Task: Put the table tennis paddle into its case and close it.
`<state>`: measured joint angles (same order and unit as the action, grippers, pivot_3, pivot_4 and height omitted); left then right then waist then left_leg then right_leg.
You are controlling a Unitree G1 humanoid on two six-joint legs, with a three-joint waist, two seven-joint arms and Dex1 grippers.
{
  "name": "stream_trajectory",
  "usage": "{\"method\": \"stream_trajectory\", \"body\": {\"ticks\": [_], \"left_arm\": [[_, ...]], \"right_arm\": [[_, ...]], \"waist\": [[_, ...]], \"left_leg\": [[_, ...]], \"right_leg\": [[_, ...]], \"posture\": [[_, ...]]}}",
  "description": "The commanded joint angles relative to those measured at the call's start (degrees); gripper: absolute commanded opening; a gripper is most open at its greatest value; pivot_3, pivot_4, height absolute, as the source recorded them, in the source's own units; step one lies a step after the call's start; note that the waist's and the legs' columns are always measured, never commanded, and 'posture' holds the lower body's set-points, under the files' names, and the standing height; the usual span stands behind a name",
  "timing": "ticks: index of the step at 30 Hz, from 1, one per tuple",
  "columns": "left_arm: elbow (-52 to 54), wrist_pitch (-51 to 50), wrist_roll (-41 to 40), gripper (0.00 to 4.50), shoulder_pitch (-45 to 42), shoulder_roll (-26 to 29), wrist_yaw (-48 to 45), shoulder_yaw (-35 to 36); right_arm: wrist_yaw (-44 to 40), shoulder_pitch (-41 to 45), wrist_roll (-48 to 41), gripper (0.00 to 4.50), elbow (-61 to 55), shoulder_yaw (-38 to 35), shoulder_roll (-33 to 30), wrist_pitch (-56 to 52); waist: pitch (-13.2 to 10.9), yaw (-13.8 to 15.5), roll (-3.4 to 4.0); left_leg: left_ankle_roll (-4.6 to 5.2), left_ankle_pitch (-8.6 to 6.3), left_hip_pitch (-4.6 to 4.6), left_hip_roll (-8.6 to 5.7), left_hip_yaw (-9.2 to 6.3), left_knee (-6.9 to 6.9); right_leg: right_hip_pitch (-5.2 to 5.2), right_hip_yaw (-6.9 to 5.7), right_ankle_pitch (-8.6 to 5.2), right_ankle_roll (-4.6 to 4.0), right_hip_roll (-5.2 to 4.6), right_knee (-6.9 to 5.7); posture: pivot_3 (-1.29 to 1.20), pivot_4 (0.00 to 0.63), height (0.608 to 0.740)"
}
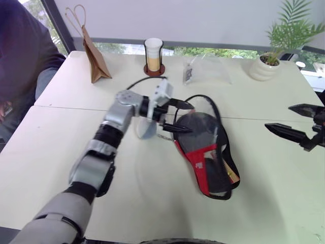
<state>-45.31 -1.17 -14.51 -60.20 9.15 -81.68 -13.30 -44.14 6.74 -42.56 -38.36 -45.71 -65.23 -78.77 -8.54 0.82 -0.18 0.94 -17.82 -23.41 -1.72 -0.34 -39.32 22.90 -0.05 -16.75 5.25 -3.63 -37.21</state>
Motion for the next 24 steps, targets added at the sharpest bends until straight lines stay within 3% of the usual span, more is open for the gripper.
{"method": "stream_trajectory", "body": {"ticks": [1,6,11,18,24], "left_arm": [[-10.5,7.7,5.1,4.5,-3.6,-4.7,5.0,-0.9],[-17.8,13.1,9.9,4.5,-4.5,-6.8,7.6,-1.1],[-12.7,10.7,7.6,4.5,-4.3,-4.1,0.9,1.5],[11.3,-7.2,-0.9,4.5,1.2,6.5,-6.1,5.8],[32.0,-20.4,-6.2,4.5,10.0,15.4,-2.5,8.1]], "right_arm": [[2.0,0.4,-2.3,4.44,-3.4,-1.5,2.5,-2.0],[4.6,0.0,-4.3,4.44,-3.0,2.5,7.2,-3.5],[4.0,-1.8,-5.2,4.44,0.4,7.7,10.1,-1.4],[0.7,-3.7,-4.6,4.44,11.2,15.6,11.6,3.6],[-2.1,-4.0,-1.8,4.44,19.9,23.4,12.0,10.2]], "waist": [[0.0,0.0,-0.01],[0.0,-0.2,-0.02],[0.0,0.0,-0.01],[0.0,-0.2,0.03],[0.0,-0.1,0.03]], "left_leg": [[0.0,0.0,0.0,0.0,0.0,0.0],[-0.01,0.01,-0.01,0.01,0.01,0.05],[-0.04,0.02,-0.06,0.01,0.02,0.05],[-0.22,0.13,-0.06,0.03,0.01,0.06],[-0.33,0.19,-0.05,0.05,0.01,0.06]], "right_leg": [[0.0,0.0,0.0,0.0,0.0,0.0],[0.1,0.05,0.0,0.0,0.02,-0.03],[0.16,0.07,0.0,0.0,0.0,-0.08],[0.17,0.08,0.0,0.0,0.01,-0.08],[0.17,0.1,0.0,0.0,0.01,-0.08]], "posture": [[0.0,0.15,0.74],[0.0,0.15,0.74],[0.0,0.15,0.74],[0.0,0.15,0.74],[0.0,0.15,0.74]]}}
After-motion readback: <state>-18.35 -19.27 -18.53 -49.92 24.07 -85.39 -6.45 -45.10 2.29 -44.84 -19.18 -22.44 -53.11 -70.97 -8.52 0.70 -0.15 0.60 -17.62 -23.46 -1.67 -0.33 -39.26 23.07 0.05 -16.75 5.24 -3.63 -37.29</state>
